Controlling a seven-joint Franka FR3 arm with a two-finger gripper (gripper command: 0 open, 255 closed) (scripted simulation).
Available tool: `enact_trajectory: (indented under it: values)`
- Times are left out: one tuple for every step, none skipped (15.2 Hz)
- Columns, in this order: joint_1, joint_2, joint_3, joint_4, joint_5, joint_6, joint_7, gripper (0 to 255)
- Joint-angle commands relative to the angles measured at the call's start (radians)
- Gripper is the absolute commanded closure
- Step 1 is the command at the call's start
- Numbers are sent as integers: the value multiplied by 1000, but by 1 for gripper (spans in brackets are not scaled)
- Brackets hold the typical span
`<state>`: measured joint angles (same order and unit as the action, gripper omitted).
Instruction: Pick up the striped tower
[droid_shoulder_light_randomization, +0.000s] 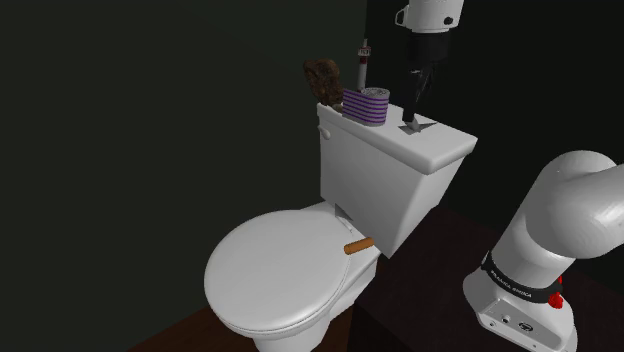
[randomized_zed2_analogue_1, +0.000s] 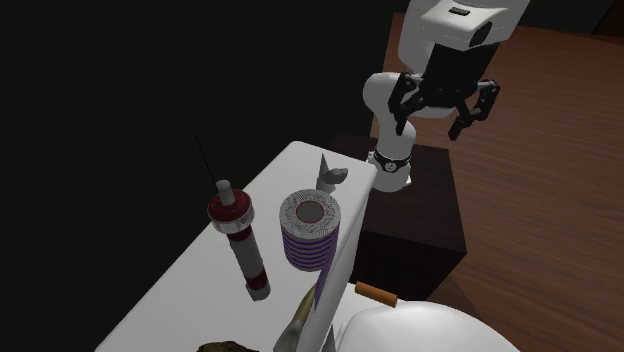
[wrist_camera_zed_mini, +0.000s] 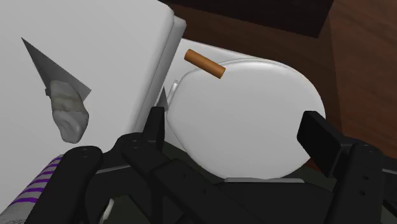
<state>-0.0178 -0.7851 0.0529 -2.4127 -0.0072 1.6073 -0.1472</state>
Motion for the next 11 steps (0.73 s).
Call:
enact_trajectory:
  values:
    - [0,0,0,0,0,0,0,0]
    - [-8,30,-8,23,-8,16,-4,0]
    - [-16,61,-15,46,-16,30,-7,0]
    - [-24,91,-22,71,-24,44,-10,0]
    - [-31,121,-29,96,-30,57,-13,0]
    - [-38,151,-36,122,-37,69,-16,0]
    - [-44,181,-43,149,-43,79,-19,0]
    - [-51,210,-50,177,-48,89,-22,0]
    - [-57,240,-57,206,-53,98,-25,0]
    - [-62,269,-64,235,-57,107,-28,0]
    - [-68,299,-71,266,-61,114,-31,0]
